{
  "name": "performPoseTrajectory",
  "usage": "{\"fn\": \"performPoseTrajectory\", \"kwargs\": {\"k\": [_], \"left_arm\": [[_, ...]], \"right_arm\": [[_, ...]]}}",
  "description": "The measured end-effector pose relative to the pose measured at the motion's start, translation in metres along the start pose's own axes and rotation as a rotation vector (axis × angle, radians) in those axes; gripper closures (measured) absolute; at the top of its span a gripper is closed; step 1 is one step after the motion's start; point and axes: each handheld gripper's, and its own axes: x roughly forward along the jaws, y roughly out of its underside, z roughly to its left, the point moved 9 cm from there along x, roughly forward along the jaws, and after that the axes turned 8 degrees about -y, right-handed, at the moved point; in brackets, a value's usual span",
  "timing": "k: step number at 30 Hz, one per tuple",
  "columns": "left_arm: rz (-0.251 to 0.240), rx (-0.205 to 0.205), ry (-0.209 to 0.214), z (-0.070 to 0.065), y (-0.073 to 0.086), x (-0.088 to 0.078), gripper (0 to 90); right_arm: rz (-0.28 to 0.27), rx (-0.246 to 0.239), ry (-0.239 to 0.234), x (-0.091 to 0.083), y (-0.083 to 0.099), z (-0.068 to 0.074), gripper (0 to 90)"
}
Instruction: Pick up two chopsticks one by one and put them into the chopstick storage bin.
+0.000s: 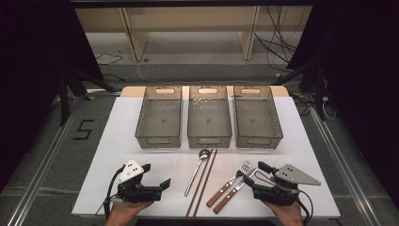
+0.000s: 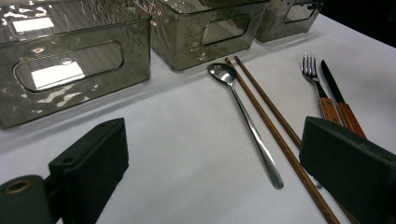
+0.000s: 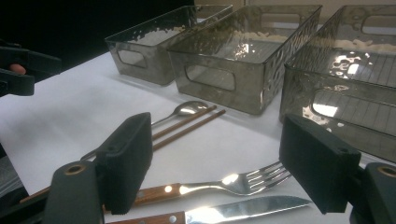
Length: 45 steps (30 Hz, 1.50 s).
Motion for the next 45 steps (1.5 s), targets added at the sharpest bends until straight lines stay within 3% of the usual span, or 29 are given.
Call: {"fn": "performPoseTrajectory", "kwargs": {"k": [12,18,22,24,30,35,40,41,45], "left_arm": [[0.100,-0.006,-0.007,-0.002,0.002,0.004,8.7],[0.162,0.016,-0.004,-0.013,-0.004,0.003,10.9],[0.230,0.026,0.002,-0.022,-0.006,0.004,13.0],[0.254,0.035,0.022,-0.027,-0.007,0.005,15.9],[0.335,0.076,0.033,-0.039,-0.006,0.011,17.4],[0.403,0.121,0.070,-0.052,-0.008,0.017,18.5],[0.440,0.163,0.091,-0.064,-0.012,0.025,26.5],[0.458,0.192,0.098,-0.068,-0.012,0.028,28.0],[0.473,0.217,0.098,-0.074,-0.014,0.034,35.5]], "right_arm": [[0.020,0.001,0.010,0.001,0.002,-0.001,26.5],[0.023,0.002,0.015,0.001,0.003,-0.001,26.4],[0.025,0.000,0.016,0.001,0.003,-0.001,26.4],[0.027,-0.001,0.016,0.002,0.003,-0.001,26.4],[0.039,-0.005,0.014,0.002,0.004,-0.001,26.4],[0.040,-0.007,0.014,0.002,0.004,-0.001,26.4],[0.043,-0.016,0.013,0.003,0.004,0.001,26.4],[0.044,-0.016,0.014,0.003,0.004,0.001,26.4],[0.043,-0.019,0.016,0.002,0.004,0.001,26.4]]}}
